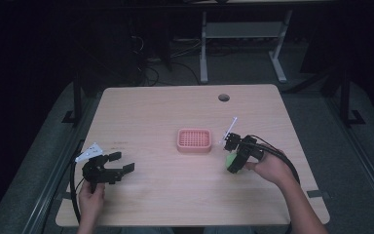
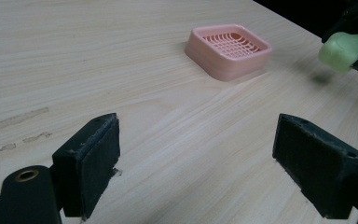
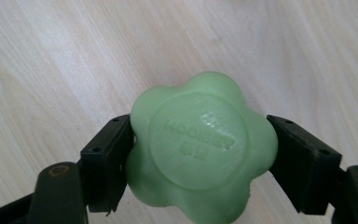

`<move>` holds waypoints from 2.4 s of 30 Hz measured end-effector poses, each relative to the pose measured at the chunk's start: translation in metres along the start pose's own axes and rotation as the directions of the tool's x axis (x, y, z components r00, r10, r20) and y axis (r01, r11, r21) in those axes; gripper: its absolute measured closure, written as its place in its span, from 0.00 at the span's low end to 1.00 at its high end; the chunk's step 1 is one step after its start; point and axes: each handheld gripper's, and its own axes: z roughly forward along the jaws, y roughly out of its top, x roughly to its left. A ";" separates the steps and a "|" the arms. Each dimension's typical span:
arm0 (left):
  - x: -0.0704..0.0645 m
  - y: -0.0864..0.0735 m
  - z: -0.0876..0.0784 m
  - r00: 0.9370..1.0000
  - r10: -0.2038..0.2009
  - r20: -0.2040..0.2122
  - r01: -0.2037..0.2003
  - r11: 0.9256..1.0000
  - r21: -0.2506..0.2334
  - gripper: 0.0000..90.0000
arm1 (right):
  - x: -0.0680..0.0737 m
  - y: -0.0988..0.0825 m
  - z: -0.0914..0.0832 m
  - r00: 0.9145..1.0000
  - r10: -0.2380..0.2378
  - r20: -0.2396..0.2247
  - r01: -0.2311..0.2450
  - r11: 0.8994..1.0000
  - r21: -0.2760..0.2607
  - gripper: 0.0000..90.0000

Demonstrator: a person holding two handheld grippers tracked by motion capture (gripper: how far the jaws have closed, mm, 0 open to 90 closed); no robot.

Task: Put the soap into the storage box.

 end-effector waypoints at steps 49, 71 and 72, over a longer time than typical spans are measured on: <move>-0.004 0.000 -0.002 1.000 0.019 -0.011 -0.019 1.000 0.007 0.16 | -0.015 0.091 -0.020 0.996 -0.085 -0.002 0.084 0.995 -0.046 0.29; -0.003 0.000 -0.004 1.000 0.019 -0.010 -0.019 1.000 0.003 0.16 | -0.028 0.126 -0.019 0.996 -0.092 0.001 0.092 0.996 -0.016 0.29; -0.003 0.000 -0.004 1.000 0.018 -0.011 -0.018 1.000 0.003 0.16 | -0.029 0.129 -0.019 0.995 -0.095 0.007 0.095 0.995 -0.015 0.29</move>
